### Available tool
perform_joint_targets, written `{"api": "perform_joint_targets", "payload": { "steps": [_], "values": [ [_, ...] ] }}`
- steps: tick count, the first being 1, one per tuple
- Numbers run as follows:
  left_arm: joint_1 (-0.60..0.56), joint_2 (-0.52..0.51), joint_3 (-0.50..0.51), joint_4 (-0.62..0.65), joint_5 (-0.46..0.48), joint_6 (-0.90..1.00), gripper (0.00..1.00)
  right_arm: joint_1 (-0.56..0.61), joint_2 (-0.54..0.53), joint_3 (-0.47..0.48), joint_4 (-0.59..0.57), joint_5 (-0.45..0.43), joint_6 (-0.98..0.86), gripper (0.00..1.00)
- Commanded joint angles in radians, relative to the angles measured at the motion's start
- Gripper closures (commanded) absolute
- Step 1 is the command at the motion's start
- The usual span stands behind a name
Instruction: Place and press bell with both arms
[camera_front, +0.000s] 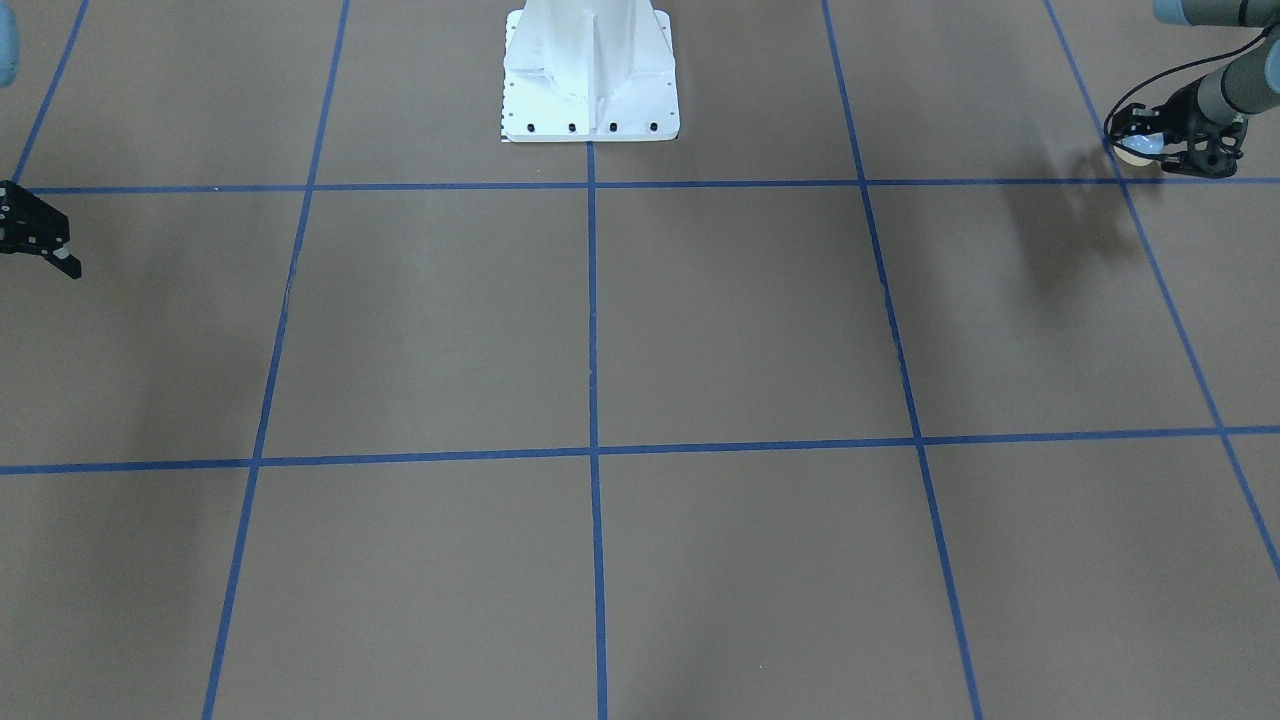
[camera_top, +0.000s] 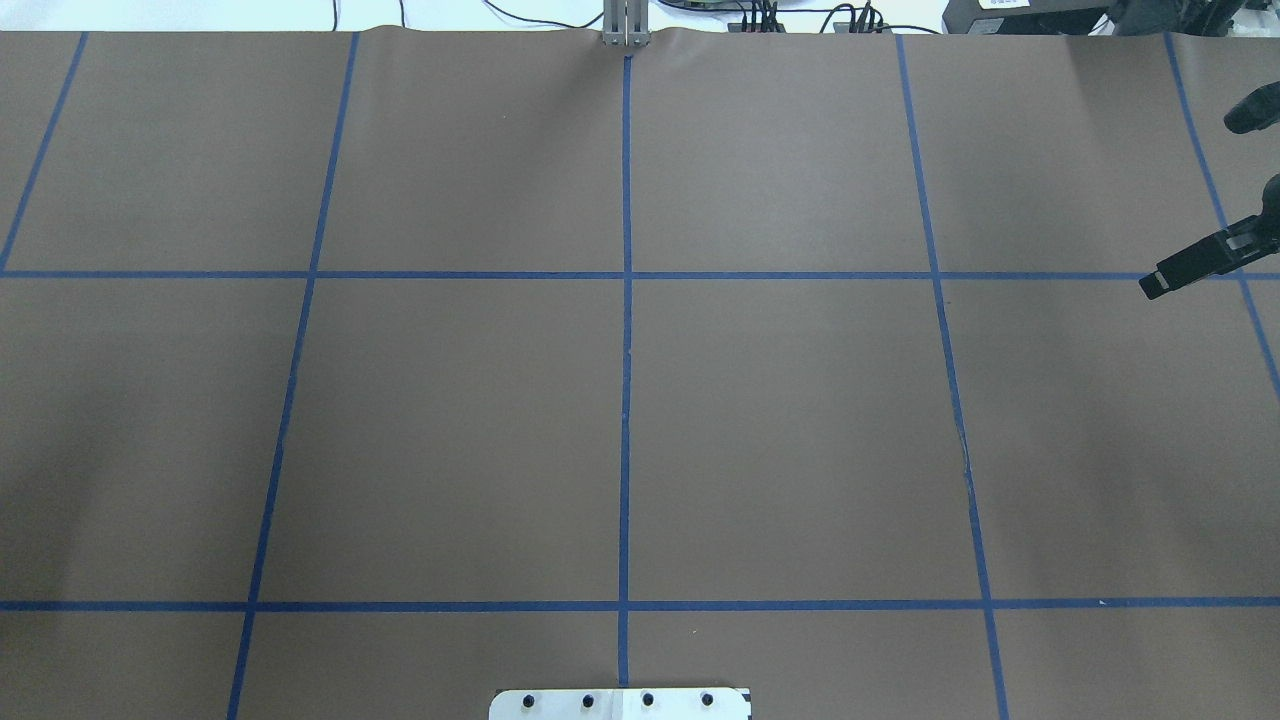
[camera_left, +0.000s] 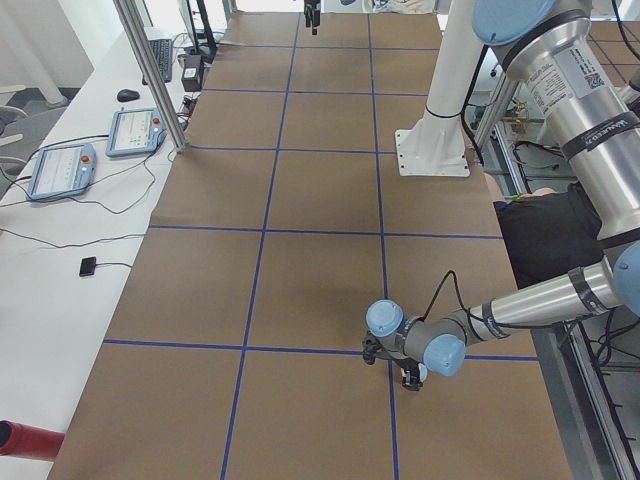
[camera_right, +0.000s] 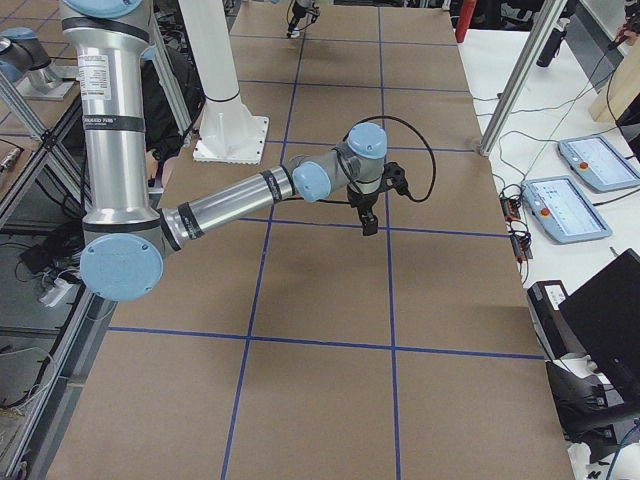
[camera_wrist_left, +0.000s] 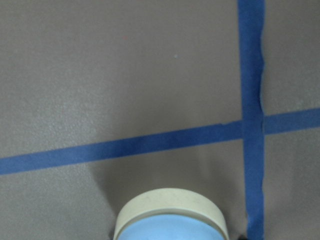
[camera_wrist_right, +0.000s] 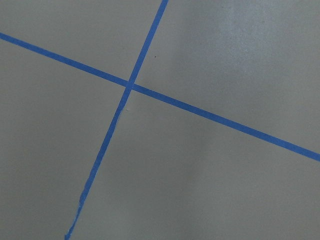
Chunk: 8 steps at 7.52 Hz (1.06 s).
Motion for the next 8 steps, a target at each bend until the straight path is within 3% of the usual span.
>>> {"api": "perform_joint_targets", "payload": {
  "steps": [1,3,5,6,8],
  "values": [
    [-0.001,0.015,-0.073,0.001,-0.004,0.002,0.85,-0.001,0.000,0.001,0.000,0.001,0.001,0.00],
    [-0.012,0.034,-0.169,0.026,-0.012,-0.004,0.91,-0.001,0.002,0.003,0.000,0.001,0.000,0.00],
    [-0.043,-0.004,-0.292,0.238,-0.011,-0.005,0.91,-0.001,0.002,0.001,0.008,0.000,0.001,0.00],
    [-0.046,-0.079,-0.346,0.373,-0.008,-0.005,0.91,-0.001,0.002,0.001,0.008,0.000,0.001,0.00],
    [-0.073,-0.333,-0.381,0.670,-0.003,-0.005,0.91,-0.001,0.003,0.000,0.008,0.000,0.000,0.00]
  ]
}}
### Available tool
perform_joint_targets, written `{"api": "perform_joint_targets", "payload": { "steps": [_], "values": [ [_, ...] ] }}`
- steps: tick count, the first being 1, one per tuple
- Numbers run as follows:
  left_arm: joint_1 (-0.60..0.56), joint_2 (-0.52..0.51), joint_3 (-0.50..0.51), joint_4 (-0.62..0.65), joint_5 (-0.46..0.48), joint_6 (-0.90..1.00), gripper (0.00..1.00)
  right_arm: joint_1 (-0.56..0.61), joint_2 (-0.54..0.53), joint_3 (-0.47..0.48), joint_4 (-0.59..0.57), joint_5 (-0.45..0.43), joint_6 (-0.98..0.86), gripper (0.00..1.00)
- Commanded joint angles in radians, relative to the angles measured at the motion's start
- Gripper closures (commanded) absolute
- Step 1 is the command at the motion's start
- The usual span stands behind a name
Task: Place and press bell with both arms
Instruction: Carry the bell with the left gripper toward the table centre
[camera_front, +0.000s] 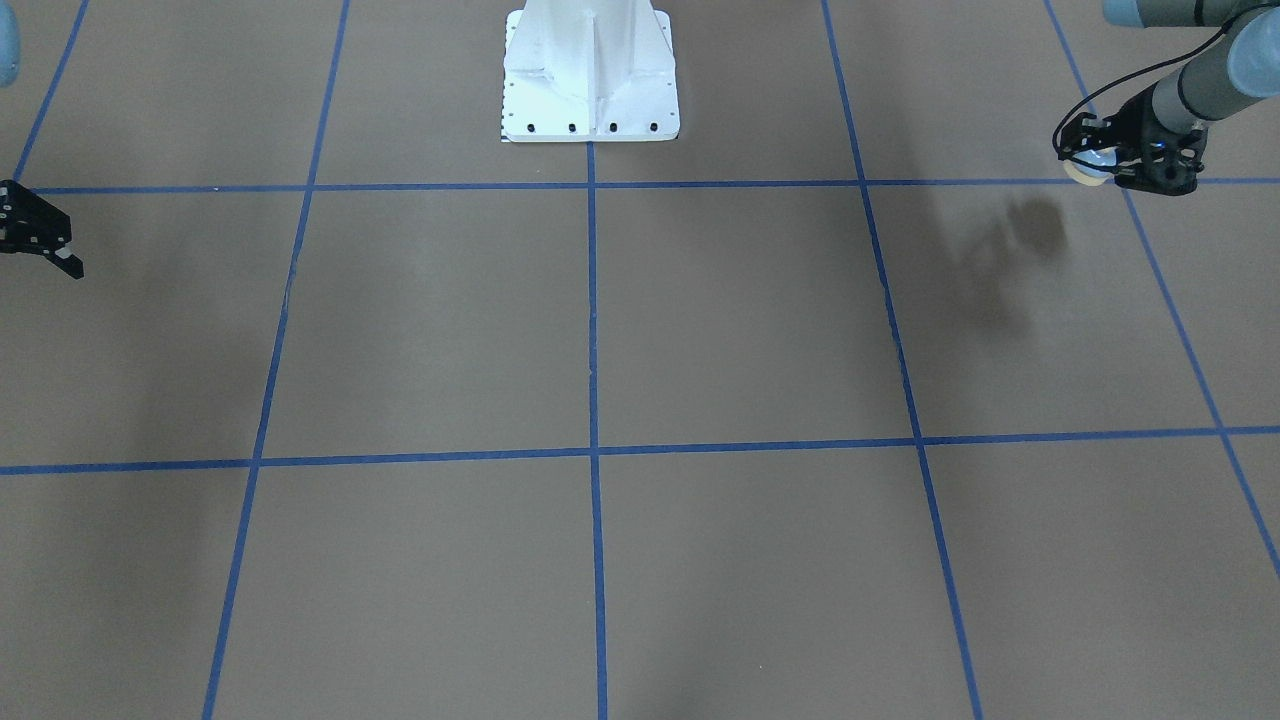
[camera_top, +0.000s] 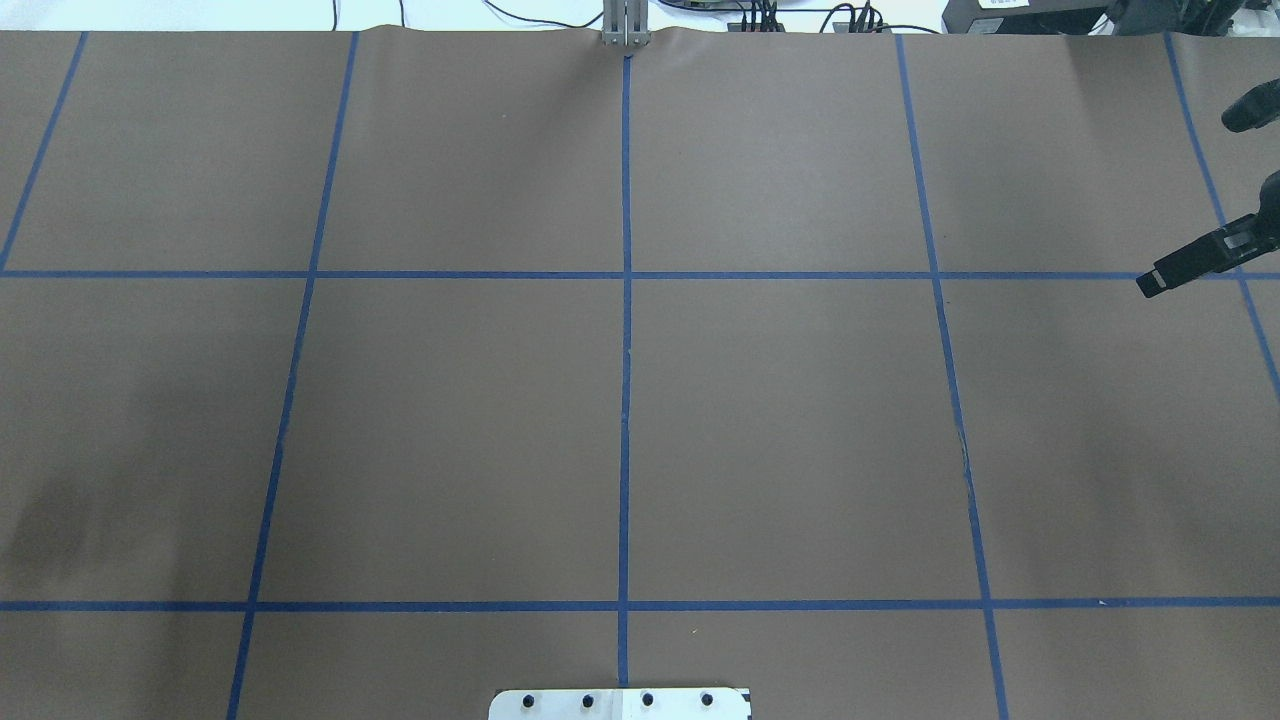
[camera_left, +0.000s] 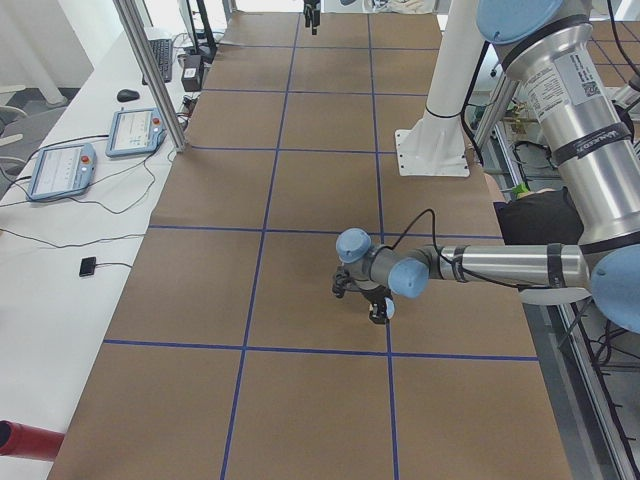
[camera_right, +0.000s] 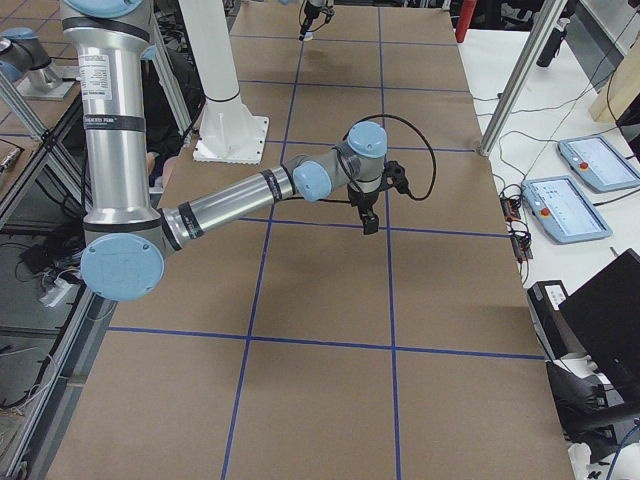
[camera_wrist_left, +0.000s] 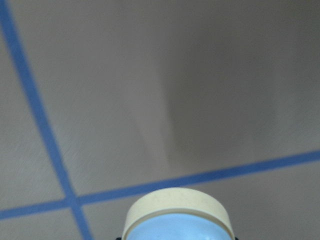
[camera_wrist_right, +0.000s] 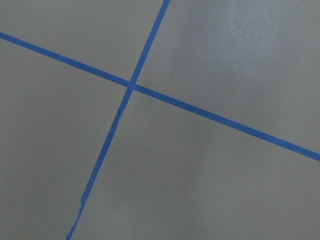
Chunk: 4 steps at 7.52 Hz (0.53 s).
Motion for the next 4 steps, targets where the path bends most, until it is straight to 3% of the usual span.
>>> {"api": "perform_joint_targets", "payload": {
  "steps": [1,3,4],
  "values": [
    [-0.018,-0.294,-0.024,0.334,0.004,0.001,0.91,-0.001,0.001,-0.001,0.000,0.000,0.001,0.00],
    [-0.017,-0.558,0.004,0.590,0.006,-0.002,0.91,-0.002,0.010,-0.001,0.000,0.000,0.001,0.00],
    [-0.017,-0.712,0.078,0.680,0.004,-0.006,0.91,-0.002,0.012,-0.002,0.000,0.000,0.001,0.00]
  ]
}}
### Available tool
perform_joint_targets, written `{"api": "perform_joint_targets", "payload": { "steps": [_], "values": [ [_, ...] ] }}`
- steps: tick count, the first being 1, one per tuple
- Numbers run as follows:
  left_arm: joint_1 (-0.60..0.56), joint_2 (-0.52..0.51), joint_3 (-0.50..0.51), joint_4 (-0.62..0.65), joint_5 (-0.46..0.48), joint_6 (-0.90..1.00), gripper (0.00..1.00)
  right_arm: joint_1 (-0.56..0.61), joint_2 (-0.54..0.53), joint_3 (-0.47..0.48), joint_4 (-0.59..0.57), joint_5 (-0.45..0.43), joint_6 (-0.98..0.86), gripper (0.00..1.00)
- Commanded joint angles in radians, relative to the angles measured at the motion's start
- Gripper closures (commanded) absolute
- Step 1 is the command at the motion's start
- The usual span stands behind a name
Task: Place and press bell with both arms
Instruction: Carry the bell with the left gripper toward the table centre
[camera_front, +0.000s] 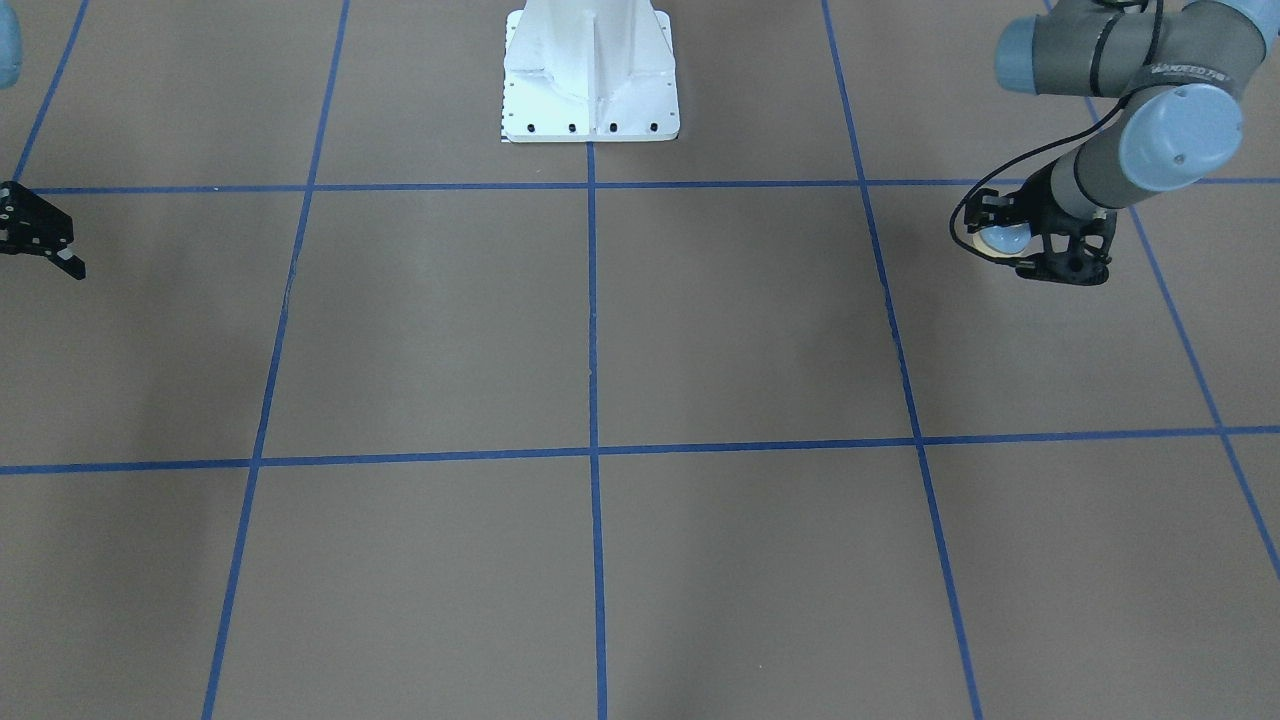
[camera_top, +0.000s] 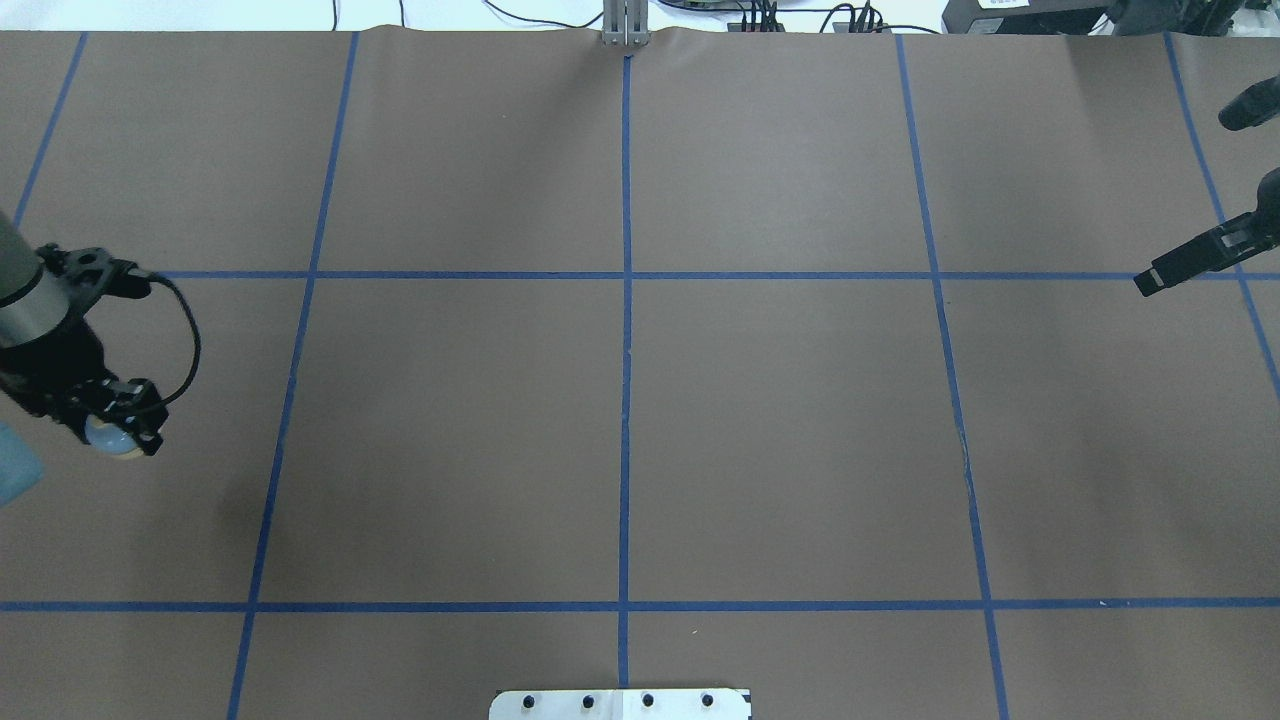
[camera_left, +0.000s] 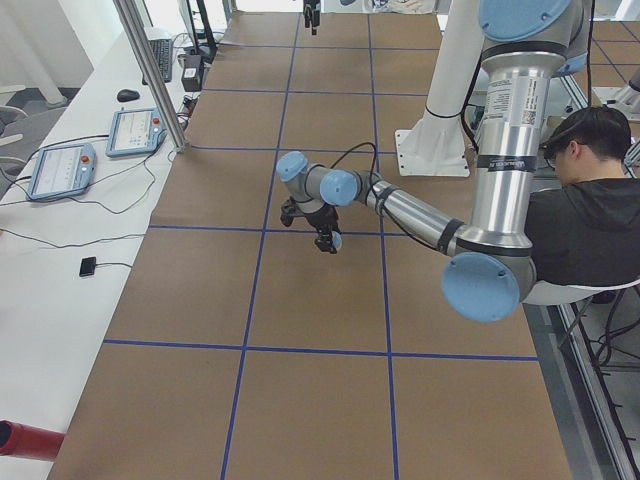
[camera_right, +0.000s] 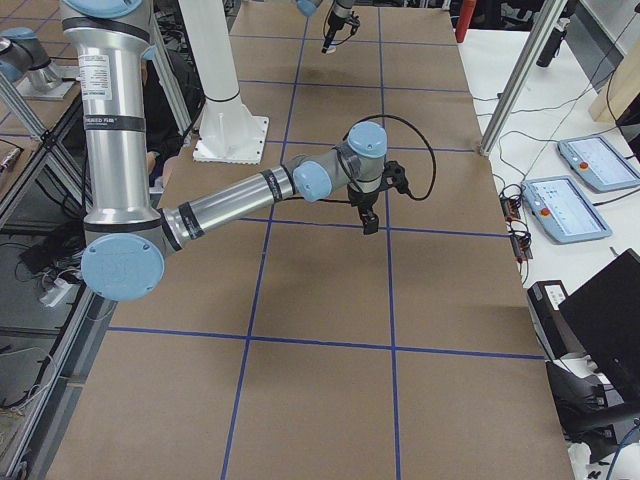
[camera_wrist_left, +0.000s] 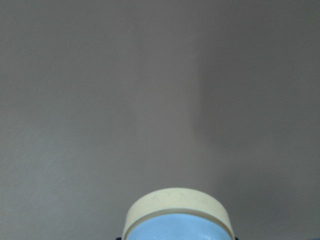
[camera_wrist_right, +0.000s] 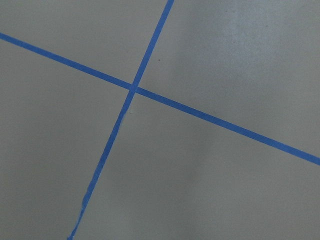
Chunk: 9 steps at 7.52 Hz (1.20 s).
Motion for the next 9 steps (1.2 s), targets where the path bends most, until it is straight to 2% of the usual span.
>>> {"api": "perform_joint_targets", "payload": {
  "steps": [1,4,5,7,9],
  "values": [
    [0.001,-0.355,0.194,0.181,-0.002,-0.011,0.90,0.000,0.006,-0.001,0.000,-0.001,0.000,0.00],
    [0.052,-0.698,0.535,0.170,-0.005,-0.153,0.90,0.000,0.014,0.000,0.000,0.000,0.009,0.00],
    [0.091,-0.803,0.658,0.128,-0.004,-0.231,0.90,0.000,0.014,0.000,0.000,0.000,0.011,0.00],
    [0.136,-0.885,0.822,-0.100,-0.004,-0.398,0.89,0.000,0.015,-0.001,0.000,0.000,0.009,0.00],
    [0.176,-0.987,0.987,-0.181,-0.002,-0.446,0.87,0.000,0.015,0.000,0.000,0.000,0.011,0.00]
  ]
}}
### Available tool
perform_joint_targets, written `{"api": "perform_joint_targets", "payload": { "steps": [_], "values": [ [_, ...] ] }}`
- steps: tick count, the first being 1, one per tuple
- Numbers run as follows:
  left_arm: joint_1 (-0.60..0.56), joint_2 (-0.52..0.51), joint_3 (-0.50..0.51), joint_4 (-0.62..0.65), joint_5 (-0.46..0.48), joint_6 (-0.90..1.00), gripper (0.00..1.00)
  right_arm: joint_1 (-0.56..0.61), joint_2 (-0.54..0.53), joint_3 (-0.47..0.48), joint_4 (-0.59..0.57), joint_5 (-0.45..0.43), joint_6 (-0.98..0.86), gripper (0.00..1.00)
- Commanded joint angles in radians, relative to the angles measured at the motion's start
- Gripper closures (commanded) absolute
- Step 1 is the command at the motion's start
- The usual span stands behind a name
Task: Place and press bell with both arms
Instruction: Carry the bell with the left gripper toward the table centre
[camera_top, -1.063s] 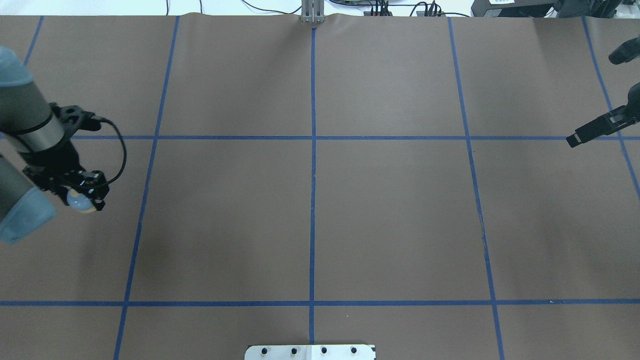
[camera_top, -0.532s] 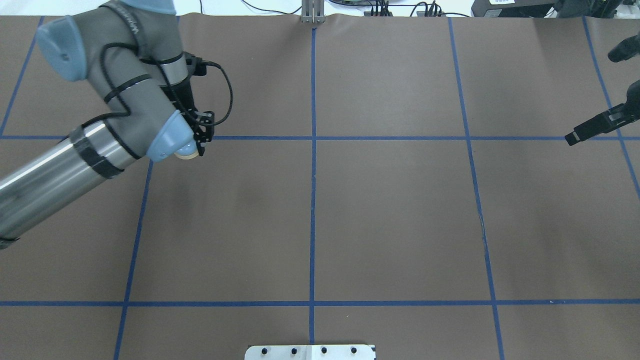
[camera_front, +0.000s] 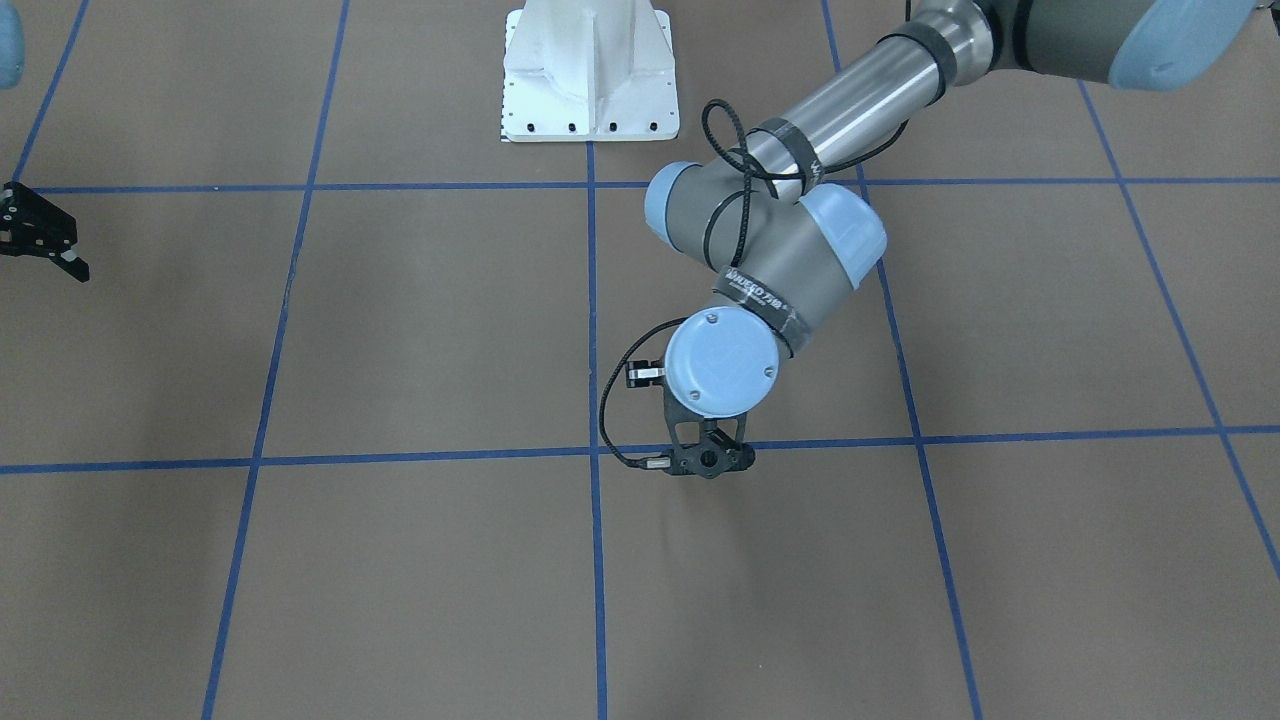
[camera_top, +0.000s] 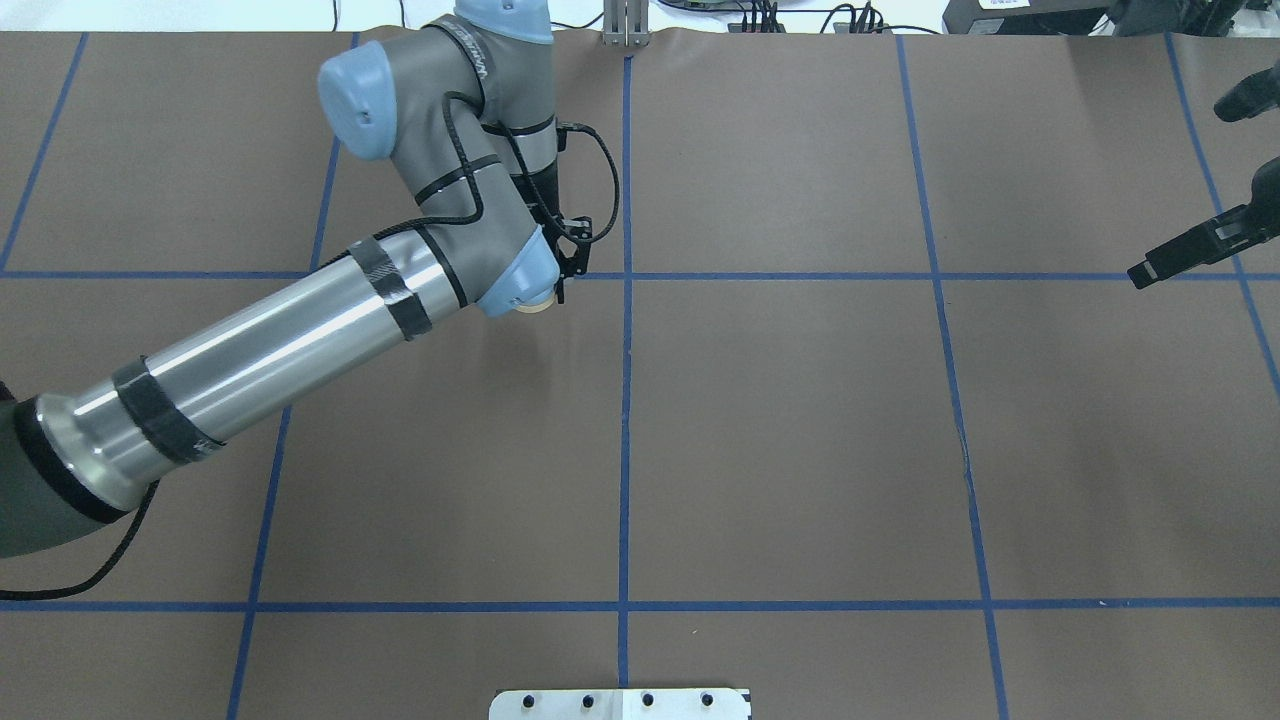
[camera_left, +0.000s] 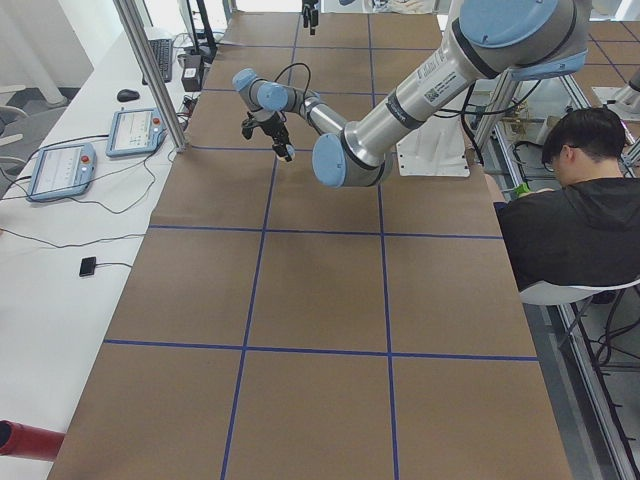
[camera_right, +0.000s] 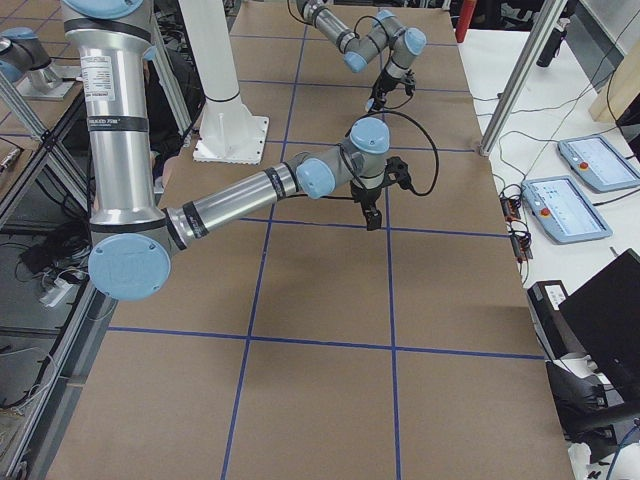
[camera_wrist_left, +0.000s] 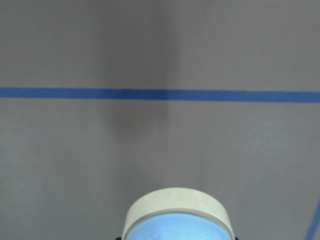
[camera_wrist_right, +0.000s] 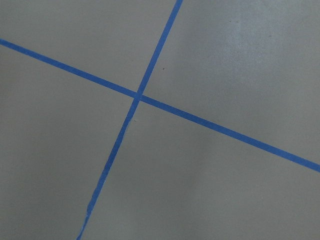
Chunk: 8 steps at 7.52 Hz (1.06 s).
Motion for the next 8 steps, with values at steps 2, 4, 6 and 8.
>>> {"api": "perform_joint_targets", "payload": {
  "steps": [2,4,6,8],
  "values": [
    [0.057,-0.066,0.149,-0.195,0.001,-0.116,0.82,0.000,0.000,0.001,0.000,0.000,0.000,0.00],
    [0.078,-0.066,0.173,-0.233,0.003,-0.120,0.70,0.000,0.000,0.001,0.000,0.000,0.000,0.00],
    [0.087,-0.075,0.173,-0.235,0.001,-0.120,0.61,-0.002,0.000,0.000,0.000,-0.001,0.000,0.00],
    [0.097,-0.083,0.173,-0.235,0.001,-0.121,0.52,-0.011,0.006,0.001,0.000,0.000,0.028,0.00]
  ]
}}
